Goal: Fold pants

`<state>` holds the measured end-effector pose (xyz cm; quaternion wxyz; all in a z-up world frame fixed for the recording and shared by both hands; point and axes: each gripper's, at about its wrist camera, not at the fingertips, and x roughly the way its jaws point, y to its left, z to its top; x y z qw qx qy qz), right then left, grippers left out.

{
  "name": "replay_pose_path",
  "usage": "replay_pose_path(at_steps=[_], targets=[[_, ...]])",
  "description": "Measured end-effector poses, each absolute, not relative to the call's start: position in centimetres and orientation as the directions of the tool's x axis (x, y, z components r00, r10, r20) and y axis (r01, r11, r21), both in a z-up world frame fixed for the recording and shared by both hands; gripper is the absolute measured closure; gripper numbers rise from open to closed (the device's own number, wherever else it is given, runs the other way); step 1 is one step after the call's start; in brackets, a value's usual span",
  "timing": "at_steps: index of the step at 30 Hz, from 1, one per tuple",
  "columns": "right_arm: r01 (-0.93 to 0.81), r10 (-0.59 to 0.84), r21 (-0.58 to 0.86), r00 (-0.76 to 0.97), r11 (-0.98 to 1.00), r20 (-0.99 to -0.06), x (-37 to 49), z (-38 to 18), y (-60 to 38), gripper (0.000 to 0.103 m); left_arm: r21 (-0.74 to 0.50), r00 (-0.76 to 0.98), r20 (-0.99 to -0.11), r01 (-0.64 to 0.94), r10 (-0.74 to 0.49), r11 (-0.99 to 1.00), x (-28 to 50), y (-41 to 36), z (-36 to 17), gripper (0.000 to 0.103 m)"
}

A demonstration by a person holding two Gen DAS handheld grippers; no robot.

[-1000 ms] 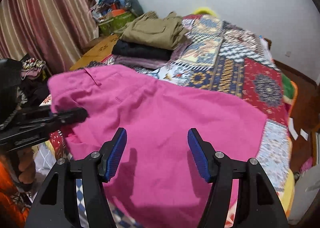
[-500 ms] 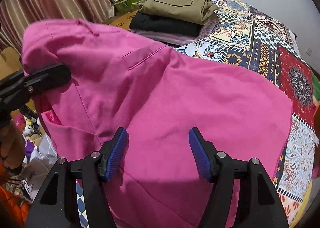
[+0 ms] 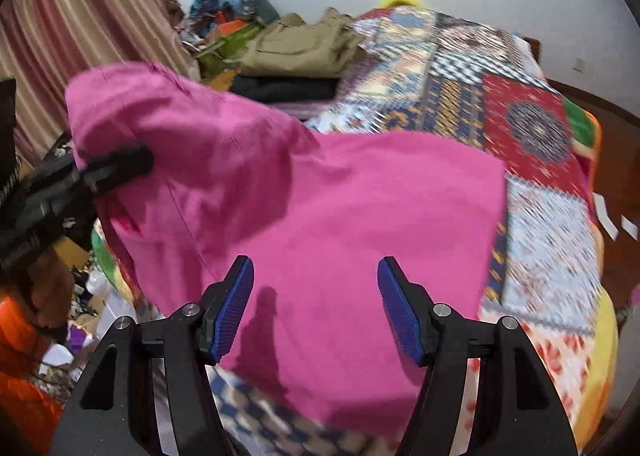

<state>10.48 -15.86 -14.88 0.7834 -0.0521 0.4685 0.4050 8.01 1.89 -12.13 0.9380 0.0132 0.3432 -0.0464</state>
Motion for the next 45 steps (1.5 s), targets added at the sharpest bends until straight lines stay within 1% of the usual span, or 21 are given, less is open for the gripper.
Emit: replay_pose_path(at_steps=[6, 9, 14, 16, 19, 22, 25, 29, 31, 35, 40, 45], targets=[[-0.66, 0.582, 0.308, 0.242, 0.685, -0.777, 9.9, -15.4, -17.8, 0.041, 0.037, 0.761, -0.638, 0.184, -0.118, 0.982, 8.8, -1.0, -11.6, 0.085], [-0.645, 0.596, 0.359, 0.189, 0.675, -0.781, 10.4, -16.9, -17.4, 0.041, 0.068, 0.757, -0.638, 0.236, -0.14, 0.969, 9.0, -2.9, -11.4, 0.085], [-0.636, 0.615, 0.404, 0.144, 0.658, -0.775, 10.6, -17.9, -17.5, 0.041, 0.08, 0.744, -0.645, 0.292, -0.173, 0.953, 9.7, -5.2, -11.6, 0.085], [-0.634, 0.622, 0.411, 0.144, 0.655, -0.77, 10.6, -17.9, -17.7, 0.041, 0.068, 0.738, -0.648, 0.304, -0.19, 0.95, 10.0, -5.6, -11.6, 0.085], [-0.624, 0.625, 0.406, 0.174, 0.668, -0.761, 10.4, -17.3, -18.3, 0.041, 0.062, 0.734, -0.648, 0.315, -0.202, 0.947, 10.5, -6.2, -11.5, 0.085], [-0.604, 0.641, 0.407, 0.234, 0.685, -0.731, 10.4, -15.8, -20.1, 0.041, 0.056, 0.725, -0.653, 0.336, -0.22, 0.94, 10.6, -6.5, -11.7, 0.085], [-0.575, 0.633, 0.4, 0.286, 0.714, -0.719, 10.5, -14.6, -22.4, 0.041, 0.076, 0.726, -0.654, 0.342, -0.212, 0.937, 10.6, -6.8, -11.9, 0.085], [-0.533, 0.574, 0.355, 0.327, 0.768, -0.751, 10.5, -14.9, -24.9, 0.041, 0.06, 0.722, -0.654, 0.346, -0.225, 0.936, 10.9, -6.8, -11.9, 0.085], [-0.504, 0.549, 0.352, 0.32, 0.789, -0.772, 10.8, -15.7, -25.9, 0.041, 0.057, 0.719, -0.656, 0.352, -0.231, 0.934, 11.2, -6.9, -11.9, 0.085], [-0.454, 0.565, 0.417, 0.261, 0.787, -0.783, 11.2, -18.0, -26.6, 0.041, 0.045, 0.706, -0.661, 0.374, -0.252, 0.927, 11.6, -7.8, -12.0, 0.085], [-0.475, 0.54, 0.384, 0.25, 0.792, -0.803, 10.6, -19.2, -25.4, 0.041, 0.051, 0.69, -0.669, 0.414, -0.277, 0.909, 11.8, -9.1, -12.3, 0.085], [-0.456, 0.572, 0.427, 0.246, 0.78, -0.782, 10.7, -19.5, -26.2, 0.041, 0.03, 0.656, -0.69, 0.451, -0.308, 0.892, 12.7, -10.5, -12.8, 0.085]])
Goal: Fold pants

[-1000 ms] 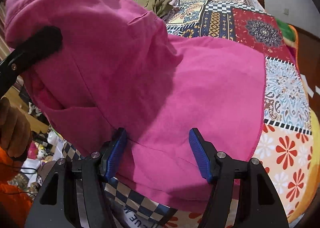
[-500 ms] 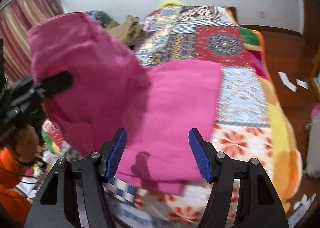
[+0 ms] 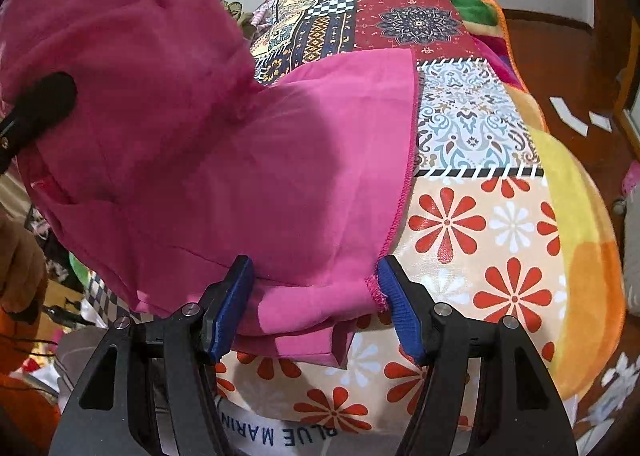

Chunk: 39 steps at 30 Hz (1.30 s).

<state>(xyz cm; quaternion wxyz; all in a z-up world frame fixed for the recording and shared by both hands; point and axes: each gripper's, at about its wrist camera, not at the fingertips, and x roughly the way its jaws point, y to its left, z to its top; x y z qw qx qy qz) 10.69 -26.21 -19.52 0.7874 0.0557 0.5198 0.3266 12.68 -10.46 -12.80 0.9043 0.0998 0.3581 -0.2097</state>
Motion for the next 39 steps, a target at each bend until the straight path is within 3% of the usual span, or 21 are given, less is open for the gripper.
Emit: replay_pose_path(at_steps=[13, 27, 33, 34, 36, 37, 39], targets=[[-0.404, 0.575, 0.443, 0.307, 0.8, -0.759, 9.8, -18.7, -28.5, 0.042, -0.088, 0.521, -0.756, 0.52, -0.397, 0.85, 15.7, -13.9, -15.9, 0.089], [-0.322, 0.499, 0.389, 0.428, 0.863, -0.753, 9.6, -16.4, -33.5, 0.042, -0.039, 0.448, -0.828, 0.555, -0.337, 0.831, 15.7, -16.6, -19.3, 0.089], [-0.293, 0.473, 0.374, 0.485, 0.88, -0.736, 9.1, -15.4, -34.2, 0.042, -0.034, 0.406, -0.856, 0.573, -0.32, 0.819, 15.6, -17.2, -20.4, 0.082], [-0.294, 0.475, 0.375, 0.485, 0.879, -0.734, 9.2, -15.3, -34.1, 0.042, -0.036, 0.402, -0.858, 0.574, -0.32, 0.818, 15.5, -17.2, -20.4, 0.078], [-0.299, 0.479, 0.376, 0.485, 0.877, -0.732, 9.1, -15.2, -34.1, 0.042, -0.05, 0.384, -0.866, 0.571, -0.321, 0.819, 15.5, -16.9, -20.4, 0.055], [-0.302, 0.478, 0.373, 0.487, 0.878, -0.731, 9.1, -15.1, -34.0, 0.042, -0.063, 0.376, -0.866, 0.571, -0.329, 0.819, 15.4, -16.8, -20.4, 0.035], [-0.306, 0.474, 0.365, 0.494, 0.879, -0.729, 9.0, -14.8, -34.0, 0.042, -0.1, 0.377, -0.851, 0.566, -0.365, 0.818, 14.9, -16.1, -20.0, 0.029]])
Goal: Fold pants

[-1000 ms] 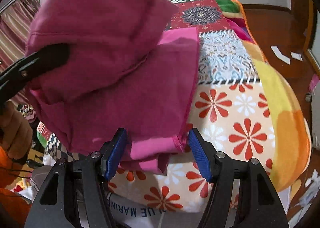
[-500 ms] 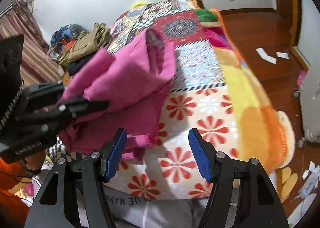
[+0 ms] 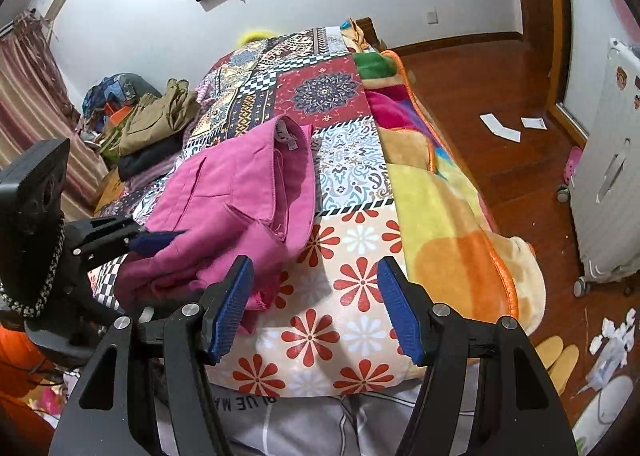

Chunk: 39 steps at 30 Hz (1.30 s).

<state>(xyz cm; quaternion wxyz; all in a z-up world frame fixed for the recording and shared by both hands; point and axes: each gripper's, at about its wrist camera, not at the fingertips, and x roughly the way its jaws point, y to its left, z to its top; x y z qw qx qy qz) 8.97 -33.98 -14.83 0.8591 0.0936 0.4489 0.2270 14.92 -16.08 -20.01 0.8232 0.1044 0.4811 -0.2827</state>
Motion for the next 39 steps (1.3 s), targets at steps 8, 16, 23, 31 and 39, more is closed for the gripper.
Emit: replay_pose_path(at_steps=[8, 16, 23, 31, 39], targets=[[-0.358, 0.493, 0.344, 0.541, 0.868, -0.681, 8.8, -12.3, -32.8, 0.042, -0.095, 0.485, -0.794, 0.498, -0.368, 0.862, 14.5, -12.3, -15.9, 0.029], [-0.492, 0.591, 0.356, 0.49, 0.794, -0.641, 9.6, -11.6, -27.1, 0.042, -0.004, 0.597, -0.774, 0.326, -0.209, 0.945, 20.6, -7.5, -14.5, 0.029], [-0.566, 0.617, 0.376, 0.322, 0.734, -0.718, 10.4, -14.5, -23.1, 0.045, 0.029, 0.513, -0.853, 0.228, -0.095, 0.973, 26.9, -5.6, -20.4, 0.06], [-0.548, 0.566, 0.372, 0.239, 0.749, -0.789, 9.9, -17.9, -25.3, 0.05, 0.044, 0.46, -0.885, 0.231, -0.069, 0.972, 27.5, -4.7, -24.5, 0.059], [-0.579, 0.525, 0.312, 0.245, 0.754, -0.815, 10.3, -18.3, -24.9, 0.05, 0.077, 0.458, -0.887, 0.265, -0.055, 0.961, 27.3, -4.4, -24.6, 0.056]])
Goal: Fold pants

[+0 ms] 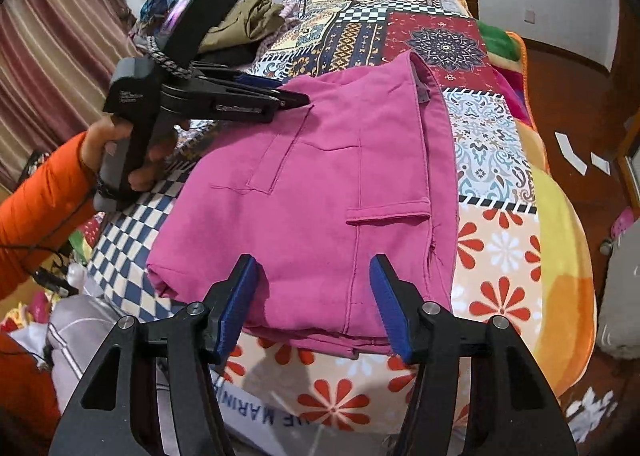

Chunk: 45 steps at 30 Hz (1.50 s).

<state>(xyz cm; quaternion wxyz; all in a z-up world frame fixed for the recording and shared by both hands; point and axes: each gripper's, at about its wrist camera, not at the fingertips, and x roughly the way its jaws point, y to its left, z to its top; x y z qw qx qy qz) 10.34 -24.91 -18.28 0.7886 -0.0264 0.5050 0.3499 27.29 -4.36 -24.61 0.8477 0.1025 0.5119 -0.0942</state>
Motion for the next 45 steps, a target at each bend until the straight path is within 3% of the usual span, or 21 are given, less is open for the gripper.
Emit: replay_pose_path(at_steps=[11, 24, 32, 33, 35, 37, 38, 40, 45], targets=[[-0.566, 0.42, 0.179, 0.329, 0.804, -0.846, 15.7, -19.0, -24.9, 0.05, 0.081, 0.477, -0.878, 0.222, -0.036, 0.972, 24.2, -2.2, -23.1, 0.056], [-0.668, 0.43, 0.126, 0.311, 0.733, -0.848, 19.8, -20.0, -20.1, 0.048, -0.009, 0.471, -0.88, 0.114, -0.062, 0.993, 18.9, 1.7, -21.5, 0.056], [-0.637, 0.474, 0.194, 0.303, 0.746, -0.827, 21.2, -17.8, -20.2, 0.048, -0.008, 0.514, -0.857, 0.053, -0.034, 0.999, 17.4, 4.2, -19.1, 0.056], [-0.63, 0.485, 0.201, 0.317, 0.75, -0.815, 20.8, -16.9, -20.7, 0.048, 0.003, 0.531, -0.847, 0.053, -0.026, 0.999, 17.3, 4.6, -18.5, 0.054], [-0.602, 0.496, 0.21, 0.359, 0.77, -0.791, 19.7, -14.8, -21.9, 0.044, 0.012, 0.557, -0.83, 0.058, -0.022, 0.998, 17.6, 5.3, -17.4, 0.029], [-0.585, 0.503, 0.216, 0.388, 0.782, -0.772, 18.6, -13.5, -22.8, 0.033, -0.002, 0.58, -0.814, 0.053, -0.033, 0.999, 18.4, 5.9, -16.6, 0.008], [-0.575, 0.506, 0.219, 0.404, 0.788, -0.762, 17.7, -12.8, -23.4, 0.03, -0.015, 0.585, -0.81, 0.057, -0.046, 0.998, 19.0, 6.1, -16.4, 0.004], [-0.543, 0.496, 0.222, 0.431, 0.81, -0.754, 16.3, -12.1, -24.3, 0.016, -0.036, 0.57, -0.819, 0.077, -0.074, 0.996, 20.6, 6.2, -16.5, 0.003], [-0.457, 0.45, 0.248, 0.41, 0.854, -0.793, 14.4, -13.6, -25.7, 0.014, -0.093, 0.504, -0.85, 0.145, -0.155, 0.985, 23.9, 5.2, -18.9, 0.003]])
